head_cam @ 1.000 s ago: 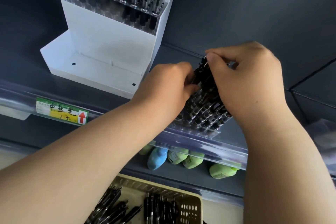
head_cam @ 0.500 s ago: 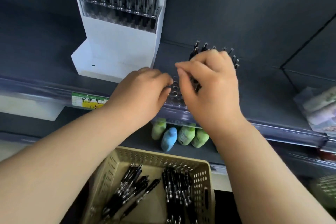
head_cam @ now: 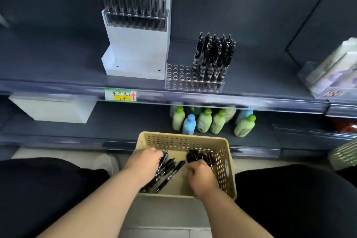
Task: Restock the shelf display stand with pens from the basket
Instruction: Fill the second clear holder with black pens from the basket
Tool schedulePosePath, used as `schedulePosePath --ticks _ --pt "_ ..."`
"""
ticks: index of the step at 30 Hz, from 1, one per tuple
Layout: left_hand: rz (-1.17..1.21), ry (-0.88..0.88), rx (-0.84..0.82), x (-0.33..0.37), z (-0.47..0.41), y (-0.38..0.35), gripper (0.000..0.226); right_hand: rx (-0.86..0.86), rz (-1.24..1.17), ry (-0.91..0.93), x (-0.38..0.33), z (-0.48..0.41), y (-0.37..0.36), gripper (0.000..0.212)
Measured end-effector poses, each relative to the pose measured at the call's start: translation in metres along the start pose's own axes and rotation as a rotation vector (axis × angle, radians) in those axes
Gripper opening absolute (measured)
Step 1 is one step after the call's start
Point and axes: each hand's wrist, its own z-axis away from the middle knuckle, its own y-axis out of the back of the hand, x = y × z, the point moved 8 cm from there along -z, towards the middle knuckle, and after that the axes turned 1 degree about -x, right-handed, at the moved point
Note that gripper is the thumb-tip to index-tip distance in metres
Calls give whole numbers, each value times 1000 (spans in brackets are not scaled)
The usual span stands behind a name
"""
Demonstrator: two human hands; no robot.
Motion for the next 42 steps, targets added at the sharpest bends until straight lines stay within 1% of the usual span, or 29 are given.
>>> schedulePosePath --ticks 2,4,5,8,11,13,15,17,20,23,26,27,30,31,33,34,35,36,37,38,40,42 --pt "28 -22 -67 5 1 -16 28 55 -90 67 -22 -2 11 31" --pt "61 20 -116 -3 -4 -24 28 84 -138 76 -33 -7 23 30" --pt "79 55 -136 -9 -8 -29 28 87 -173 49 -34 -10 28 30" --pt "99 145 -194 -20 -18 -43 29 24 -234 -129 -18 -20 18 26" --pt "110 125 -257 -7 -30 -57 31 -187 -114 -246 -5 -27 -18 30" --pt "129 117 -302 5 -40 -67 32 -221 -99 -313 1 -36 -34 33" --pt "134 117 -317 10 -49 -78 33 -204 -102 -332 1 -47 -41 34" --pt "120 155 -328 10 -55 -88 33 -168 -129 -348 -1 -57 -45 34" --pt "135 196 -332 11 -61 -95 38 -157 -228 -416 4 -64 -56 35" --pt "126 270 -318 14 -66 -95 39 -166 -277 -457 11 -66 -64 28" --pt "145 342 -373 14 -68 -98 41 -182 -281 -442 8 -69 -62 24" --pt "147 371 -371 11 -67 -96 41 -185 -300 -435 7 -71 -62 22" --pt "135 391 -350 4 -68 -87 40 -153 -379 -445 6 -74 -63 37" --pt "175 403 -334 2 -67 -88 38 -135 -426 -451 7 -73 -64 38" --pt "118 354 -333 0 -61 -90 32 -101 -510 -457 6 -69 -66 31" --pt "120 341 -321 -2 -55 -91 35 -79 -556 -456 6 -67 -66 23" --pt "153 380 -275 -6 -49 -86 36 -53 -604 -452 5 -63 -65 15" --pt "183 367 -224 -6 -46 -80 32 -24 -656 -447 4 -60 -64 13" --pt "290 356 -213 -4 -44 -78 26 7 -708 -433 3 -57 -61 15" --pt "340 333 -166 -2 -42 -71 22 39 -747 -405 0 -54 -56 17" --pt "454 333 -97 -2 -34 -60 22 83 -802 -355 -6 -49 -47 17" --pt "601 386 1 -4 -26 -46 23 121 -870 -315 -15 -43 -35 15"
